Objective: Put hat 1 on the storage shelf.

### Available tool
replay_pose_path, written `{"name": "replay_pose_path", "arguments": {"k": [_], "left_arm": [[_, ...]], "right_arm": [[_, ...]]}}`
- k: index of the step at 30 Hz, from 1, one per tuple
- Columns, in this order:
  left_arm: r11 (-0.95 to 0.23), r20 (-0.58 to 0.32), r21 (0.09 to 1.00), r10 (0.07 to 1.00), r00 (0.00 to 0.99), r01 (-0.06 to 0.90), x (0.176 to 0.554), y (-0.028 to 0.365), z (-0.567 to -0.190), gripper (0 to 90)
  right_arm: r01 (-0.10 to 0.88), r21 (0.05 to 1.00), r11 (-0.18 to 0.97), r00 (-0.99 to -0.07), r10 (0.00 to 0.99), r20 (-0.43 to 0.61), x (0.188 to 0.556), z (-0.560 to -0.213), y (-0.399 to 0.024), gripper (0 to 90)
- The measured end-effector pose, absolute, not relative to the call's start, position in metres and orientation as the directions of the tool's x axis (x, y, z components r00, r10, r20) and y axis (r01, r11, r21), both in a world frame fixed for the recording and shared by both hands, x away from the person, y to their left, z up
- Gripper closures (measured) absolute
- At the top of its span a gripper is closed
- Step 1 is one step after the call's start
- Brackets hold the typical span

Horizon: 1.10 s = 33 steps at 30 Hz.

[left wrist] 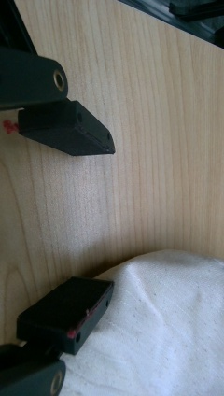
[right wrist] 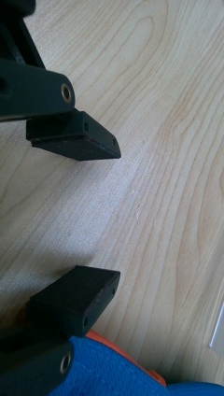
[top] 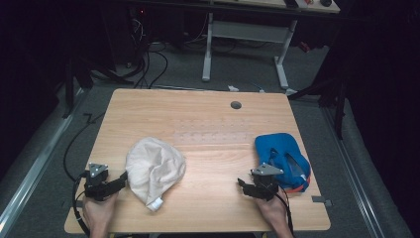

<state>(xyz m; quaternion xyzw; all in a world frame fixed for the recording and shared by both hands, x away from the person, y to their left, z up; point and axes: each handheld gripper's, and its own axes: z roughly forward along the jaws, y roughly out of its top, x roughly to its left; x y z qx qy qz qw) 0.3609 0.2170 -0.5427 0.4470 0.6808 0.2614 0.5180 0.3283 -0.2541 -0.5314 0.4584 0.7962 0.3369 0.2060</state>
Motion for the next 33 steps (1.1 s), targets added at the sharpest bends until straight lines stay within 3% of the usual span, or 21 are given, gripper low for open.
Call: {"name": "replay_pose_path", "arguments": {"k": [33], "left_arm": [[0.511,-0.561,0.8,0.823,0.089,0.313,0.327,0.181,-0.483,21.8]], "right_arm": [[0.591,0.726,0.353,-0.495,0.869,-0.019,0.328,-0.531,-0.254,35.6]]}}
